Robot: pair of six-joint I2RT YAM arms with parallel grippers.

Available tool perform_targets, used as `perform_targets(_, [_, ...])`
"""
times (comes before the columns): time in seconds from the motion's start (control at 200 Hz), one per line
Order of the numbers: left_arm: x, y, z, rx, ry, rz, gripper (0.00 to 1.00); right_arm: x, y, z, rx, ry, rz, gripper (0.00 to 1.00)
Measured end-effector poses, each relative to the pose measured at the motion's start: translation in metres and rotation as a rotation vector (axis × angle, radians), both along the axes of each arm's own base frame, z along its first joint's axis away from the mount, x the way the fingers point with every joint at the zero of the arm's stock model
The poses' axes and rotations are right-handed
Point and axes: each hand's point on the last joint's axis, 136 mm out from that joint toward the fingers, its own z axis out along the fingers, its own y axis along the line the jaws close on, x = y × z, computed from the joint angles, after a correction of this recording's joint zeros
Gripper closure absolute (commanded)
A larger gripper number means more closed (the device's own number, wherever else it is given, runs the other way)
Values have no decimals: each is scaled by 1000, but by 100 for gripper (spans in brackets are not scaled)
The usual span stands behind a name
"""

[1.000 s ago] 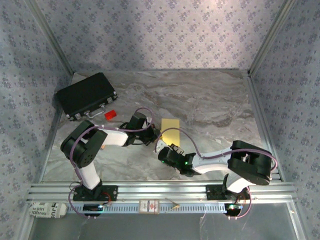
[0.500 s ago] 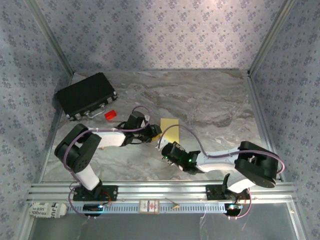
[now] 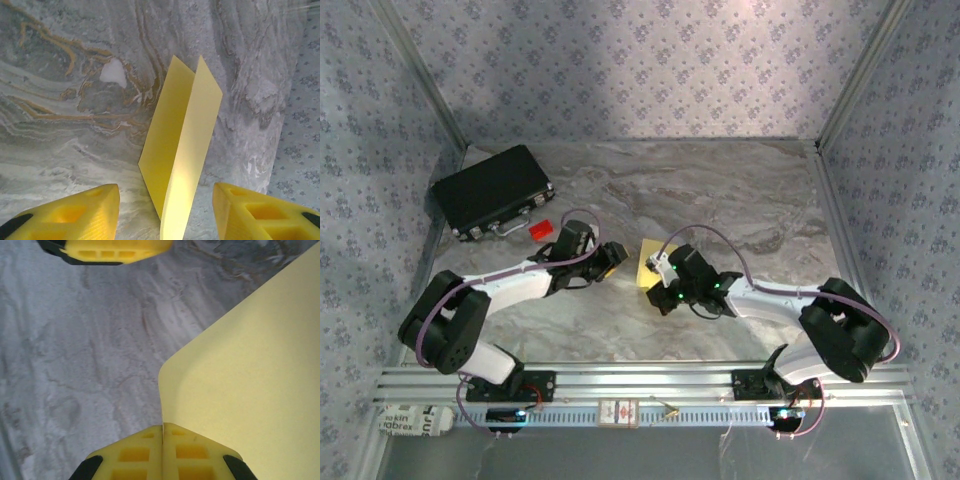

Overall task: Fold a paper plane with a square sheet of paper (pick it up from the middle)
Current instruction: Third fold the triangle at the center of the table.

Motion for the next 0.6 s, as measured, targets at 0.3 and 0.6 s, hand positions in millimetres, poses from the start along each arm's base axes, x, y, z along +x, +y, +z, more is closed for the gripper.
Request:
perform_targets(0.3, [-2, 1, -2, 9, 2, -9, 61, -21, 10, -7, 63, 134, 86, 99])
perform_targets(0.6, [3, -14, 2, -12, -1, -71, 81, -36, 19, -12, 82, 180, 151, 99])
